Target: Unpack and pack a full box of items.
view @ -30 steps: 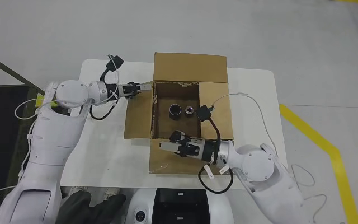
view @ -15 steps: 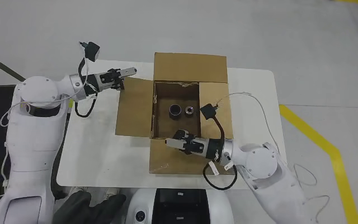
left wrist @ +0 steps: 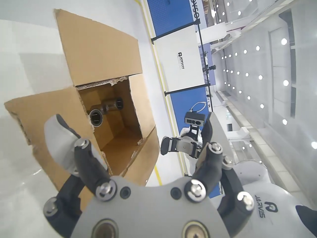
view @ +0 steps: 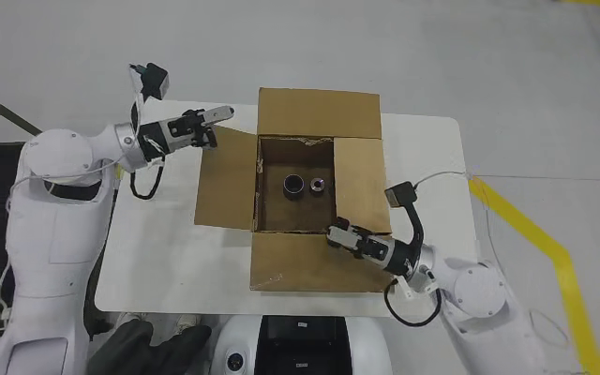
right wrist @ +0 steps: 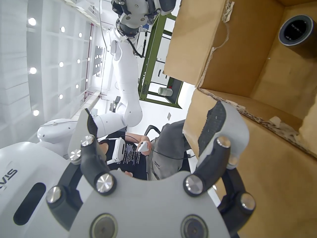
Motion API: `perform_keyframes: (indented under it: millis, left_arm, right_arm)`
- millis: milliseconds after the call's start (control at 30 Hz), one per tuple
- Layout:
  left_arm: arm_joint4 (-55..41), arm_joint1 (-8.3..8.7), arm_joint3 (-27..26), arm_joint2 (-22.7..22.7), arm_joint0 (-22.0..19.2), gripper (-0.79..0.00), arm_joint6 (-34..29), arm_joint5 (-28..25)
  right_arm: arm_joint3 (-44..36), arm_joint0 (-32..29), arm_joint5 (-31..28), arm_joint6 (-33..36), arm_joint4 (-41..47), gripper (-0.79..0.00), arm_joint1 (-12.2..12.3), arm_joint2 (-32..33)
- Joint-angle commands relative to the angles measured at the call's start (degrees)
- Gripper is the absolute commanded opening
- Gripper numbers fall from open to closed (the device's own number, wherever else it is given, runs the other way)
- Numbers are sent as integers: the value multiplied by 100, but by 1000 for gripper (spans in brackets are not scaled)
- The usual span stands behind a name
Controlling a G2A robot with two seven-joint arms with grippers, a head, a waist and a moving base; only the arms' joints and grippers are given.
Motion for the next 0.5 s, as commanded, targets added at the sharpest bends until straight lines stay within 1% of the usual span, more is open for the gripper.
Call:
perform_keyframes:
  millis: [0,200,300,467]
  left_arm:
    - [-79,-19,15,208,-102,0,27,171]
    - [-55,-70,83,805,-372,0,16,445]
    - [0,-89,142,994,-465,0,83,459]
    - [6,-91,147,1009,-473,0,90,455]
  right_arm:
    - [-47,-171,-113,34,58,0,26,135]
    - [-124,-444,-275,137,207,0,78,333]
    - [-126,-500,-265,217,268,0,101,387]
    - [-61,-425,-84,406,272,0,128,317]
